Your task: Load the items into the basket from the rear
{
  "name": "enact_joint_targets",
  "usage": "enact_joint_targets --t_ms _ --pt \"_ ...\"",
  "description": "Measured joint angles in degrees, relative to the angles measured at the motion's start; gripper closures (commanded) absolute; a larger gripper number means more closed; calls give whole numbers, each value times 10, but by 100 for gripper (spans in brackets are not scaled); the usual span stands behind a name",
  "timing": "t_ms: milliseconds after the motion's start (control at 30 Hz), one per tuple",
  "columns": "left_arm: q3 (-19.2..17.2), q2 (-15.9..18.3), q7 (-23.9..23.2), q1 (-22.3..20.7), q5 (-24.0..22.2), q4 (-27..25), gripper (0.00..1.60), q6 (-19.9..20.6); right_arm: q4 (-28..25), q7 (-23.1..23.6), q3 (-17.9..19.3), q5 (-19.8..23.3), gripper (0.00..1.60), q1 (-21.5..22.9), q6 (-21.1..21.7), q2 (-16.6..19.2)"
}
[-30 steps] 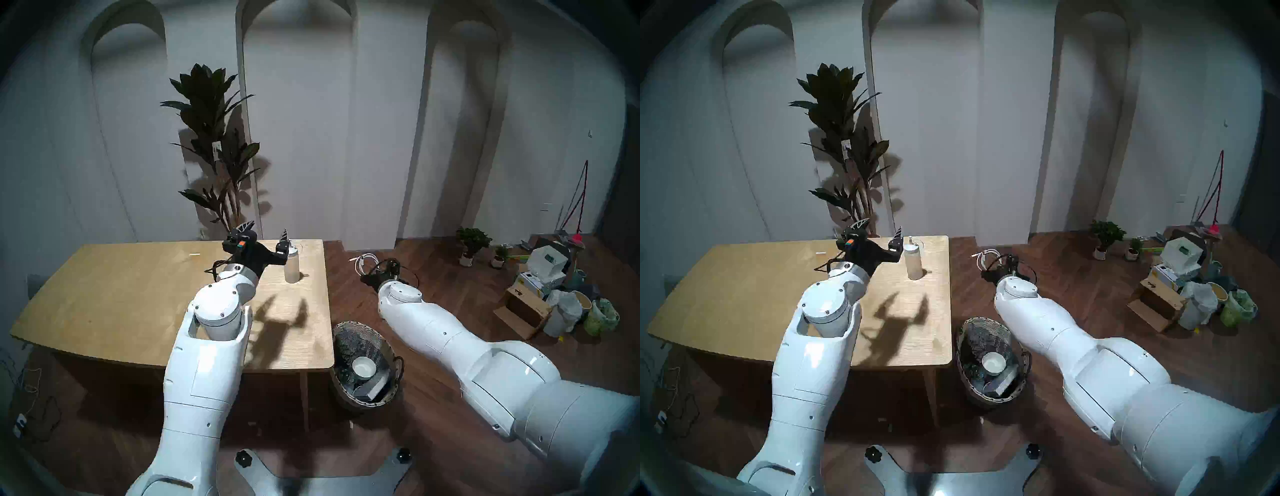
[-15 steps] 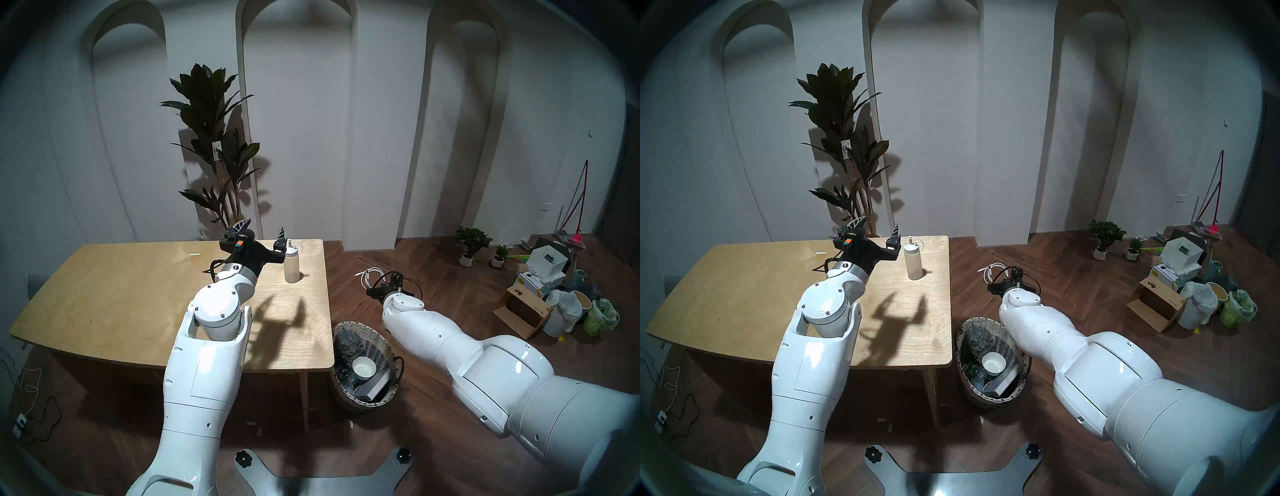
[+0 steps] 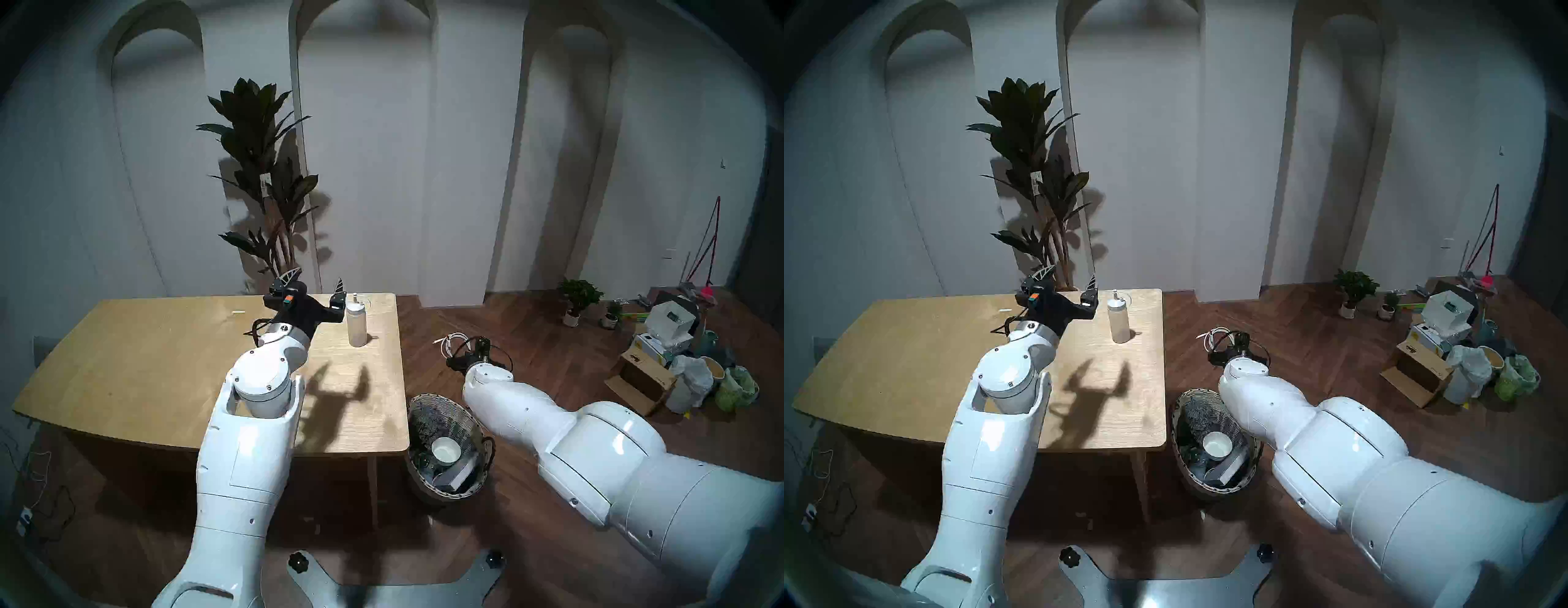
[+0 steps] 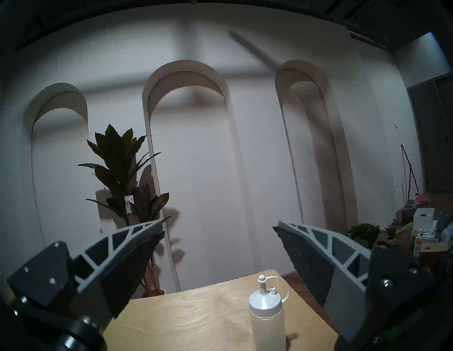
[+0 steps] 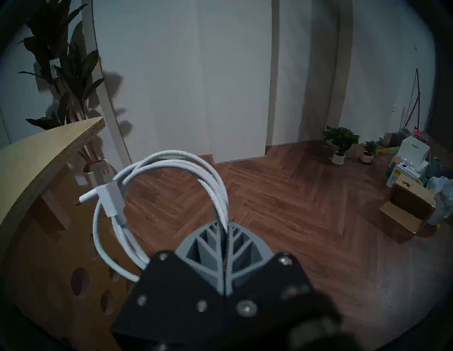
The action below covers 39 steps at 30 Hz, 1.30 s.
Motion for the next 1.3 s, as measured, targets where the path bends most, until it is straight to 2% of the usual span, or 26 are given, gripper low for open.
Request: enact_joint_targets --t_ms 67,100,133,533,767,1067,1167,1233,1300 --pt "0 0 0 0 0 1 0 1 5 3 0 -1 152 1 -3 -1" --pt "0 0 0 0 0 1 0 1 7 4 0 -2 126 1 -4 -2" --pt "0 0 0 0 -2 1 0 2 12 6 1 -3 3 2 -7 -3" --pt "0 -12 9 -1 -17 8 0 25 28 18 5 -8 0 4 -27 -8" --pt "-2 -18 9 -1 -34 10 0 50 24 41 25 3 0 1 -43 -6" --pt "-9 -20 -5 -7 -52 18 0 70 -8 68 49 20 0 16 -102 23" --pt "-9 -21 -7 -13 -56 28 0 74 -15 69 52 20 0 20 -119 33" --pt "-7 -23 -11 -23 -59 50 6 76 -21 69 57 22 0 23 -138 46" --pt "-4 -23 -13 -27 -60 60 0 76 -23 68 60 24 0 23 -145 51"
